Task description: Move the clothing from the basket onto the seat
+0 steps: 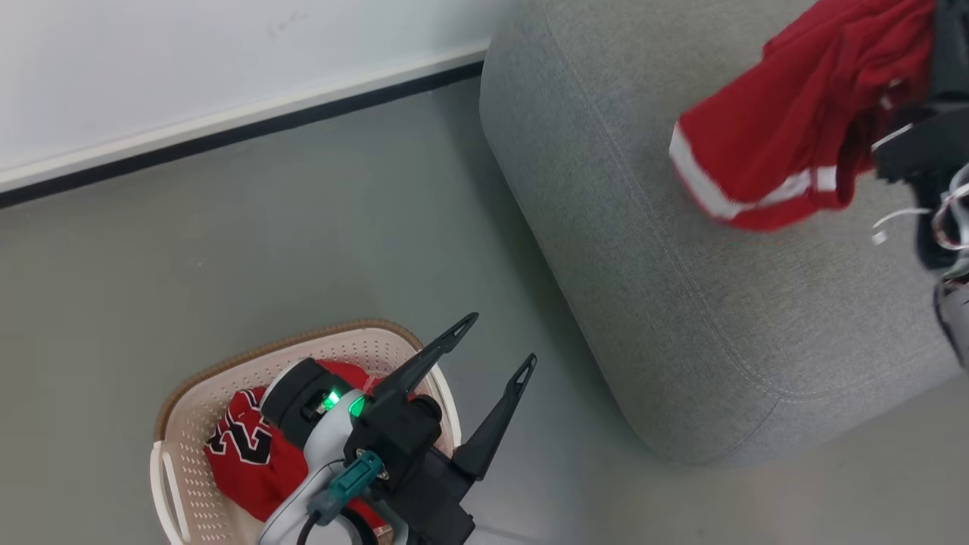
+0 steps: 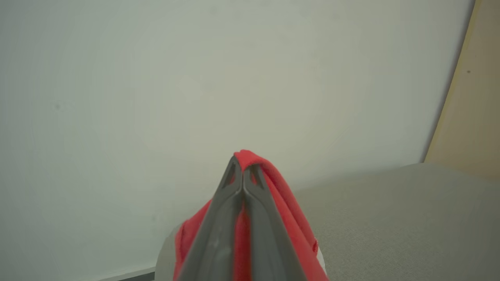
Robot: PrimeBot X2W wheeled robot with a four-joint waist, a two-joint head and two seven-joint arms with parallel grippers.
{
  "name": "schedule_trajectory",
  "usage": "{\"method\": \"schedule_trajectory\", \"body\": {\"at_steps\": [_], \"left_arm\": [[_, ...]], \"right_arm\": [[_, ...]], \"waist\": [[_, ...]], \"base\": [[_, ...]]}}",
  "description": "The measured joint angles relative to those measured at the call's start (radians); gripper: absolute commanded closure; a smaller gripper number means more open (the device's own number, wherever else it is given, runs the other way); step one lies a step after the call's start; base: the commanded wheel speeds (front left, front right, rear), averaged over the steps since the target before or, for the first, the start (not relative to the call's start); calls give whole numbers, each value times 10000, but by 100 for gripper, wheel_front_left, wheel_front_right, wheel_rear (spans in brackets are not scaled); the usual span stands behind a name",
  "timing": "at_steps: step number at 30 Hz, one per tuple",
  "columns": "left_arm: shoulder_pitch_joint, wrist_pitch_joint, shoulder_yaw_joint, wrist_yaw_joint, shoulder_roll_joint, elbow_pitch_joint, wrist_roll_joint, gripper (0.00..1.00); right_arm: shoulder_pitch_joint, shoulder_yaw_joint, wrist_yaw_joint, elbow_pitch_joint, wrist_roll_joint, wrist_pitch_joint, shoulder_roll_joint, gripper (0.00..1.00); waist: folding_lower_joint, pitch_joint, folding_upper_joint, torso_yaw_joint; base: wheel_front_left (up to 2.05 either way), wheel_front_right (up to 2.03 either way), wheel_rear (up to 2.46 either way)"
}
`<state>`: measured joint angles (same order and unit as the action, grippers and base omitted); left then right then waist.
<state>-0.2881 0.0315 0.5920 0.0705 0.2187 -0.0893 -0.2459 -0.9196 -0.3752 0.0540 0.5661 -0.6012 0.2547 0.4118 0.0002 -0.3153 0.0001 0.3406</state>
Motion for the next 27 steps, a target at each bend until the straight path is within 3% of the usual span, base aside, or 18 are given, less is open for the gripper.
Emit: {"method": "schedule_trajectory", "body": {"at_steps": [13, 27], "left_arm": [[-674, 462, 36, 98, 134, -640, 196, 0], [-1257, 560, -33, 190, 293, -583, 270, 0]], "right_arm": [[-968, 922, -151, 1534, -351, 19, 823, 100], [-986, 917, -554, 3398, -619, 19, -8, 100]], "waist": [[0, -1161, 0, -228], [0, -2302, 0, -484]], "base": [[0, 0, 0], [0, 0, 0]]}}
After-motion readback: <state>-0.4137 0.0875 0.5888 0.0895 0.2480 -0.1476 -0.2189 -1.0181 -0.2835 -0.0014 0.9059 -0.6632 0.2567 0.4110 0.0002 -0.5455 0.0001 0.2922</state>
